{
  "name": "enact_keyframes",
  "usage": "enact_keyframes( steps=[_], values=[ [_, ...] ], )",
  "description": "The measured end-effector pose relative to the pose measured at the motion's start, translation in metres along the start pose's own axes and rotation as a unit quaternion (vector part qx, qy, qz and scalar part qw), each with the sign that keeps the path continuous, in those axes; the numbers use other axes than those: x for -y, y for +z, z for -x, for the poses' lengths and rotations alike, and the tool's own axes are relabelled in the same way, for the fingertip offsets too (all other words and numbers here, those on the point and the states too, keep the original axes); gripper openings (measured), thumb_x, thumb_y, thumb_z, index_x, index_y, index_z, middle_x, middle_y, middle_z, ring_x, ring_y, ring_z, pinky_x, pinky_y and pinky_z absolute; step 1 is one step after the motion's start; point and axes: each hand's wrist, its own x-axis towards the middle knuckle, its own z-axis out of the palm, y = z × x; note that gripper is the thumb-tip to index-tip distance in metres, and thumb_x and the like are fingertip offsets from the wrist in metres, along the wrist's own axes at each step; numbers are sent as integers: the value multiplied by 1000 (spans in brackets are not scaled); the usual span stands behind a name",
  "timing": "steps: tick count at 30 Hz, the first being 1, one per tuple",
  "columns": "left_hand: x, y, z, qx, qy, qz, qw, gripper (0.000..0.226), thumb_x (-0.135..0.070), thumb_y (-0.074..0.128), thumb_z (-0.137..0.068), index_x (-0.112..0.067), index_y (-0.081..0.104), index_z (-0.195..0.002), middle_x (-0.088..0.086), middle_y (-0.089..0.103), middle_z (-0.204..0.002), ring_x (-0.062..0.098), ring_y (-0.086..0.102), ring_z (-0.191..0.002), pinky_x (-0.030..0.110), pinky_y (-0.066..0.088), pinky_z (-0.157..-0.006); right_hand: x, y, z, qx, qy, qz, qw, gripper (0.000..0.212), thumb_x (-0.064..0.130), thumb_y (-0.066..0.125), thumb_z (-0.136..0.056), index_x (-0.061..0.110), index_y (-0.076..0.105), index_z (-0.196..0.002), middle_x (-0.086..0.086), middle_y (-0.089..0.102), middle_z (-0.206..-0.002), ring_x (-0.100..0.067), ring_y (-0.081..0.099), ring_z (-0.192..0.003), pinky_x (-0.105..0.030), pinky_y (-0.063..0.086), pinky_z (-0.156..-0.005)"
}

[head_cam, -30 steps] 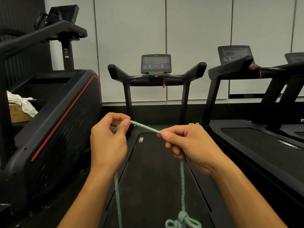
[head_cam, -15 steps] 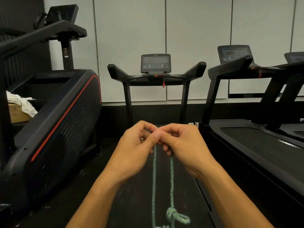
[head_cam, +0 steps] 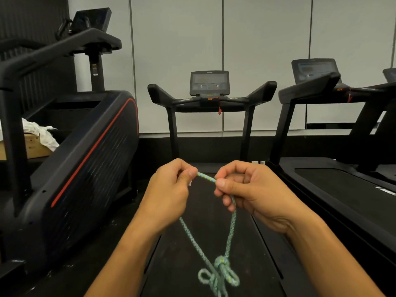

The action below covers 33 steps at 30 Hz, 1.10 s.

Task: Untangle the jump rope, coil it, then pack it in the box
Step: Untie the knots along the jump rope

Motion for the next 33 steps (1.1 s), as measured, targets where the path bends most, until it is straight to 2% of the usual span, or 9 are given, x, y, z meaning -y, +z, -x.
enact_keyframes(
  steps=[4,7,12,16,18,22,25,30,33],
  values=[
    [12,-11,-9,-115,-40,40,992,25,-21,53,-102,-19,62,-78,-11,51,-55,11,42,-55,35,33,-61,1,-5,1,12,2,-49,999,9,-4,65,-85,0,63,-93,-19,68,-75,-20,60,-56,-28,52,-53],
    [15,-18,-10,-153,-56,44,986,25,-22,51,-103,-22,60,-79,-5,50,-63,16,44,-58,38,37,-62,3,-7,3,27,2,-62,998,10,-4,66,-83,0,64,-92,-20,69,-79,-21,63,-60,-29,55,-56],
    [3,-10,-5,-66,-36,74,994,19,-20,49,-104,-18,62,-91,-5,62,-70,12,55,-57,33,44,-64,3,-1,0,-2,-33,-113,993,14,-2,68,-76,1,65,-89,-21,71,-81,-22,67,-62,-30,59,-60],
    [-10,-1,7,102,-18,189,976,31,-38,52,-95,-9,63,-96,-3,60,-68,12,48,-50,31,43,-53,2,8,-1,-40,-56,-122,990,18,1,68,-75,-1,63,-92,-20,73,-81,-21,68,-62,-31,60,-59],
    [-13,1,10,165,1,187,968,29,-41,57,-93,-14,65,-90,-7,51,-63,8,39,-48,28,36,-47,0,12,-3,-77,-83,-113,987,12,-1,68,-80,1,63,-91,-20,73,-80,-19,66,-60,-30,59,-56],
    [-9,-8,5,149,50,88,984,26,-44,62,-89,-19,67,-84,-7,48,-56,9,39,-53,30,33,-51,-2,8,-4,-132,-135,23,982,15,-3,69,-85,12,66,-83,-16,69,-73,-12,56,-53,-22,45,-50],
    [-7,-15,4,132,65,45,988,28,-49,61,-86,-22,69,-83,7,59,-66,15,50,-63,43,43,-60,2,3,-2,-95,-104,-10,990,15,-3,66,-88,11,65,-84,-15,70,-76,-14,51,-51,-26,40,-45],
    [-10,-7,6,111,38,73,990,22,-33,58,-97,-21,68,-82,-5,62,-64,10,54,-60,34,45,-63,2,5,-1,-88,-87,-24,992,8,-3,65,-88,5,63,-88,-20,73,-82,-18,52,-50,-26,41,-41],
    [-15,1,8,107,3,145,984,14,-14,55,-101,-13,68,-96,-2,66,-70,12,59,-61,32,50,-66,-1,8,-2,-103,-92,-25,990,6,-2,67,-86,3,65,-89,-23,71,-81,-18,55,-51,-26,45,-42]
  ],
)
